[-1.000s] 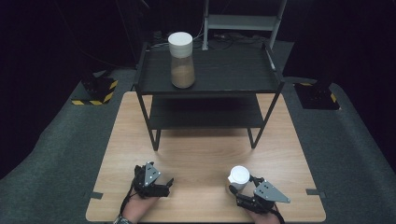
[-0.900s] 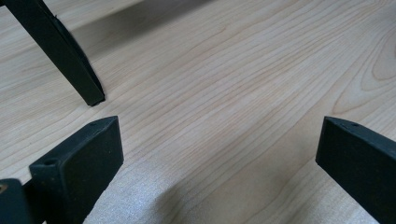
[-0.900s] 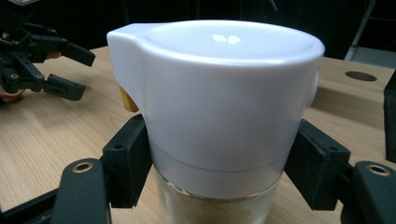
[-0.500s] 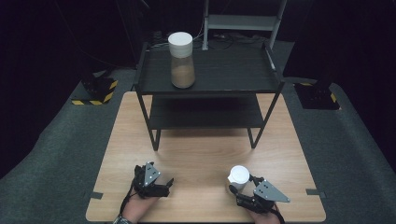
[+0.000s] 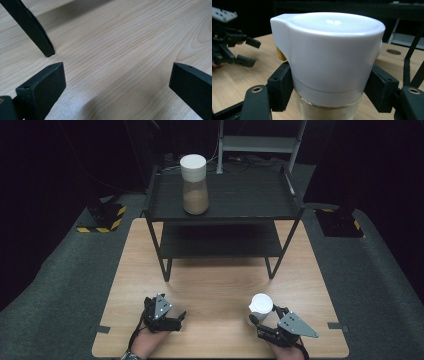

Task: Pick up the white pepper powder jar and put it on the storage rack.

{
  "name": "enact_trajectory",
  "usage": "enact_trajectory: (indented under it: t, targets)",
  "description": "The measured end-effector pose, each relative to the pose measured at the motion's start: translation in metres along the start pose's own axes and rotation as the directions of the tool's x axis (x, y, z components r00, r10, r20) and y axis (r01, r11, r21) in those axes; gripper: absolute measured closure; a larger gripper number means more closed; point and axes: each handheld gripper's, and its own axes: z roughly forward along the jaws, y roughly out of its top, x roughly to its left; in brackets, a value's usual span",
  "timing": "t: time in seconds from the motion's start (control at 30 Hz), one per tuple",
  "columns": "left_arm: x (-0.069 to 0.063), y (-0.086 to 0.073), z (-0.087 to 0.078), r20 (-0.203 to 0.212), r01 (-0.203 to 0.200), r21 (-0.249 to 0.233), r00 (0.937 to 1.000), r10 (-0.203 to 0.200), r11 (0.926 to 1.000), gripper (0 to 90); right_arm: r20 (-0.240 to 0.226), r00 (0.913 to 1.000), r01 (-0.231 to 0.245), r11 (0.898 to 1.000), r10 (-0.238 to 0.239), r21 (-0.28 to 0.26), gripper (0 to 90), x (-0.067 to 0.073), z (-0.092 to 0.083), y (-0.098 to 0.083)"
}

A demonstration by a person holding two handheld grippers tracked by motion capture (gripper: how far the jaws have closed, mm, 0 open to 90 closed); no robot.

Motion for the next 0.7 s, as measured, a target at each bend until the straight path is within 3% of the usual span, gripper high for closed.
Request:
enact_trajectory:
  t: [0.27, 0.7]
  targets:
    - [0.0, -0.001, 0.0, 0.001, -0.001, -0.003, 1.0, 0.001, 1.0, 1.1, 0.015, 0.9999, -0.001, 0.999, 0.001, -0.05, 30.2, -0.003, -0.007, 0.015]
    - [0.001, -0.002, -0.001, 0.004, 0.006, -0.009, 1.0, -0.006, 0.9999, 1.0, 0.041, 0.9991, -0.008, 0.997, 0.011, -0.082, 30.2, -0.013, -0.012, 0.044]
